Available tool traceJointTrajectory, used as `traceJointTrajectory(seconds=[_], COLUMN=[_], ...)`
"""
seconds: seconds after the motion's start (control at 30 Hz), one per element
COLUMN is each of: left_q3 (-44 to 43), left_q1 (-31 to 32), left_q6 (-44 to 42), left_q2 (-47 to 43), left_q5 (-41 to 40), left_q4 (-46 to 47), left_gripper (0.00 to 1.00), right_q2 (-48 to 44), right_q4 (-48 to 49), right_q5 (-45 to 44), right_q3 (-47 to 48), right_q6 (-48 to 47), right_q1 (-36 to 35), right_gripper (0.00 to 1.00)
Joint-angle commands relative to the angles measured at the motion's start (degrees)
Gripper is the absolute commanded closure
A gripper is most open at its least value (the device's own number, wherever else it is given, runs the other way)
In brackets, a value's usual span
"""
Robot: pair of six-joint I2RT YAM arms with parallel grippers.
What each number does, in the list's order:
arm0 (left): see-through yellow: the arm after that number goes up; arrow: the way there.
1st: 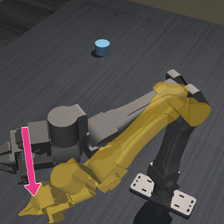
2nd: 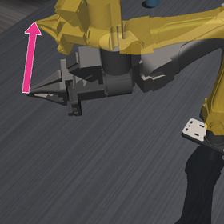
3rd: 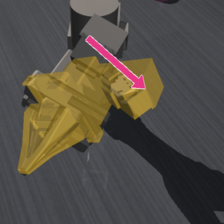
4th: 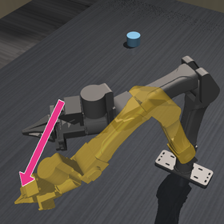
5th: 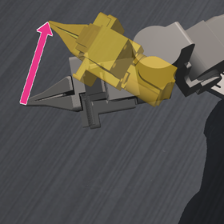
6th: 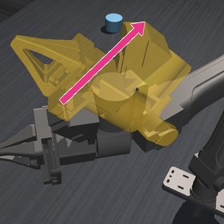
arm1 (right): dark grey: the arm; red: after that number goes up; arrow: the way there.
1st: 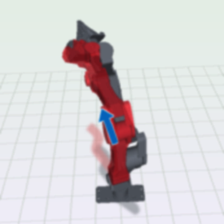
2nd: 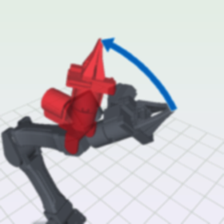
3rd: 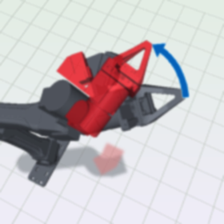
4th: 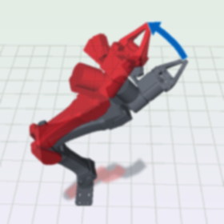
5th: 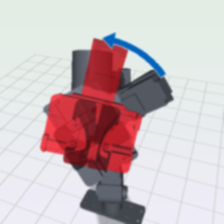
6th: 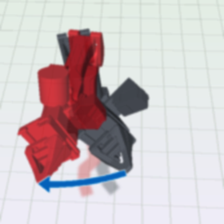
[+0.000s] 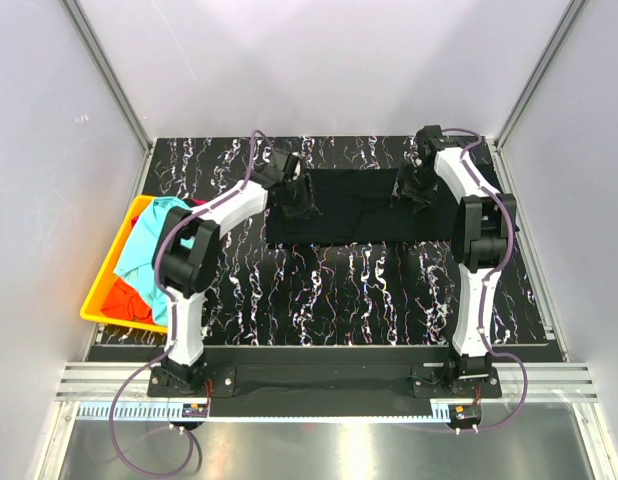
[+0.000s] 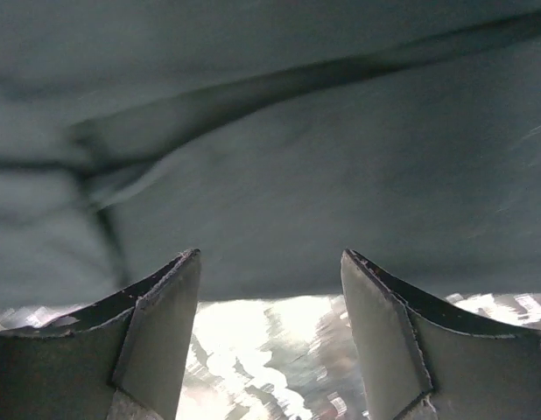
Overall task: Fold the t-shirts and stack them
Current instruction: Fold the tshirt
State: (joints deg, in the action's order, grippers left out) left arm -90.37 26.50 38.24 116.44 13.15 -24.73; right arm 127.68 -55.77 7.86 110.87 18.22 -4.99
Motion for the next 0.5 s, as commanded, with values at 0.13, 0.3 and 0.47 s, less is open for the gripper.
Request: traceJointTrajectory(seconds=[0.13,0.3,0.47], left_q3=[-2.45,-2.27,-8.05], left_q1=[-3.12,-5.84,-8.21], left_q6=[-0.44,-4.04,-13.26], left_q2=[7.3,9.41,12.75], left_q5=[-5.06,-2.17,1.7], left_q4=[0.3,-0.67,-3.83], left_gripper=[0.52,0.53,0.53], right_q2=[3.81,3.54,0.3], right_q4=[-2.86,-2.59,-0.84], right_q5=[-12.43,-12.43,-8.06], right_q3=[0.14,-7.5,-17.85], right_q6=[-3.81,1.54,9.8], right_q1=[-0.63,-3.26,-9.84], right_gripper=[0.27,0.27,0.26])
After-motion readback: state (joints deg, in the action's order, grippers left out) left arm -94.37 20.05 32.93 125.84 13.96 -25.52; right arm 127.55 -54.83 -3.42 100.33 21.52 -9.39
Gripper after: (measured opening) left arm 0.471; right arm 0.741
